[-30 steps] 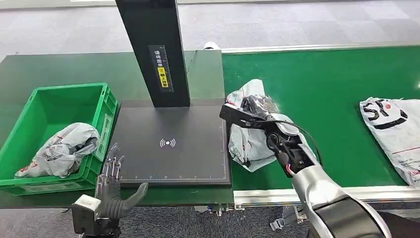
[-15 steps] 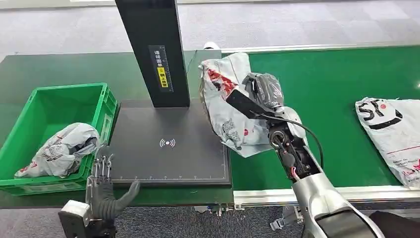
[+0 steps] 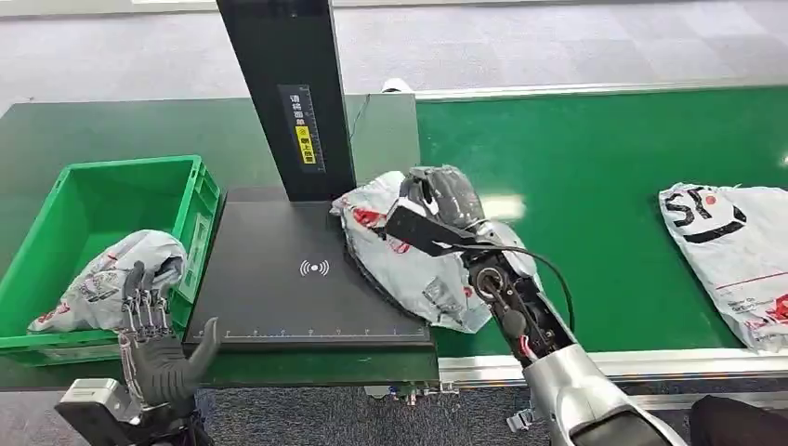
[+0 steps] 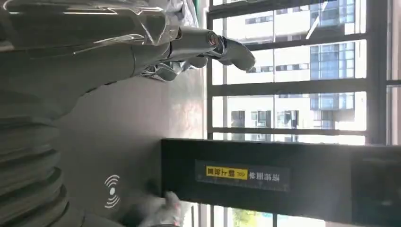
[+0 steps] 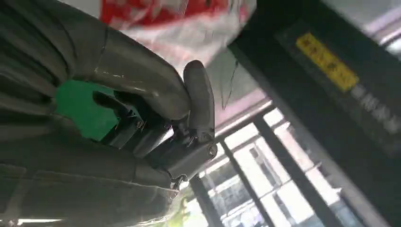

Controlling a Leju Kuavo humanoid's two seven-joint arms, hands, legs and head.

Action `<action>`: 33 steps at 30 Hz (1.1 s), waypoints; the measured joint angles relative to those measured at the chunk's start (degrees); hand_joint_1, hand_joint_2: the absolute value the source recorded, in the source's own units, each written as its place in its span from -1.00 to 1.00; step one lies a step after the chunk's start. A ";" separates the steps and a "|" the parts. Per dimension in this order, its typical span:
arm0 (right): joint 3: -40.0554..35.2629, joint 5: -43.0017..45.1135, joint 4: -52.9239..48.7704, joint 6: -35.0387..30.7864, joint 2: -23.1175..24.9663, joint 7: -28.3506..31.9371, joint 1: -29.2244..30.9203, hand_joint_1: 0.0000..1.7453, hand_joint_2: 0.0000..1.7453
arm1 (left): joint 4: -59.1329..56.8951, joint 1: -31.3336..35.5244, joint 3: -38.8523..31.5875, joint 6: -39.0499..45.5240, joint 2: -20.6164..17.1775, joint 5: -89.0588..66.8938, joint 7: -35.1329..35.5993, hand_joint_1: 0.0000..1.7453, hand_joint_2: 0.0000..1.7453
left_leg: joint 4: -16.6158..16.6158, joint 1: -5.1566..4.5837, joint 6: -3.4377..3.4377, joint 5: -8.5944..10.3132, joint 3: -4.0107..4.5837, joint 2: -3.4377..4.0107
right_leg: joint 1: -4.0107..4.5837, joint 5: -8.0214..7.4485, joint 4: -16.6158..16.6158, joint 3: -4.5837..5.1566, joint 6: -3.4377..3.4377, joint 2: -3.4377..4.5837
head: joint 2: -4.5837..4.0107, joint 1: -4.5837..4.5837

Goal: Moved the parcel from conveyor to table for the left to box.

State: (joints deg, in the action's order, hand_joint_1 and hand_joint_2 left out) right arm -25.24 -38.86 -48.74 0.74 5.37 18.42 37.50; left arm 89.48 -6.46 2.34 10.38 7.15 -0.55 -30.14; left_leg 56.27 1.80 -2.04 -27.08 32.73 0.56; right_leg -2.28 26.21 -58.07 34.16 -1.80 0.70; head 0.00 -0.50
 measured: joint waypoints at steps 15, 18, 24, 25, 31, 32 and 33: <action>-7.66 3.54 7.98 3.53 2.30 1.07 -0.09 1.00 1.00 | -0.57 1.73 0.39 0.96 -0.17 1.60 0.02 -1.00 1.00 | 0.00 0.00 0.00 0.00 0.00 0.00 | 0.00 0.00 0.00 0.01 0.00 0.00 | 0.00 -0.02; -8.25 4.77 8.68 3.26 2.36 1.73 -0.07 1.00 1.00 | -0.96 1.94 0.70 1.07 -0.31 1.79 0.00 -1.00 1.00 | 0.00 0.00 0.00 0.00 0.00 0.00 | 0.00 0.00 0.00 0.01 0.00 0.00 | 0.00 -0.02; -9.03 6.43 9.47 2.59 2.30 2.12 0.57 1.00 1.00 | -1.66 2.33 1.09 1.14 -0.70 2.16 0.00 -1.00 1.00 | 0.00 0.00 0.00 0.00 0.00 0.00 | 0.00 0.00 0.00 0.01 0.00 0.00 | 0.00 -0.02; -9.14 6.49 9.58 2.48 2.27 2.12 0.69 1.00 1.00 | -1.81 2.35 1.11 1.16 -0.72 2.16 0.00 -1.00 1.00 | 0.00 0.00 0.00 0.00 0.00 0.00 | 0.00 0.00 0.00 0.01 0.00 0.00 | 0.00 -0.02; -9.58 6.71 10.12 1.69 2.19 2.25 1.14 1.00 1.00 | -2.36 2.40 1.29 1.16 -1.03 2.14 0.00 -1.00 1.00 | 0.00 0.00 0.00 0.00 0.00 0.01 | 0.00 0.00 0.00 0.02 0.00 0.00 | 0.00 -0.02; -9.73 6.78 10.21 1.67 2.17 2.25 1.21 1.00 1.00 | -2.40 2.41 1.31 1.16 -1.07 2.14 0.00 -1.00 1.00 | 0.00 0.00 0.00 0.00 0.00 0.01 | 0.00 0.00 0.00 0.01 0.00 0.00 | 0.00 -0.02; -9.82 6.78 10.23 1.67 2.14 2.25 1.25 1.00 1.00 | -2.40 2.41 1.36 1.16 -1.11 2.14 0.00 -1.00 1.00 | 0.00 0.00 0.00 0.00 0.00 0.01 | 0.00 0.00 0.00 0.02 0.00 0.00 | 0.00 -0.02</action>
State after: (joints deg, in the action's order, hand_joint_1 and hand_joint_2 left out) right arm -35.06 -32.09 -38.51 2.40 7.52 20.68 38.74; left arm 87.08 -4.04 3.69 11.54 6.03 1.60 -30.14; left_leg 56.27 1.80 -2.04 -27.08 32.73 0.56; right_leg -2.28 26.21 -58.07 34.17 -1.80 0.70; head 0.00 -0.52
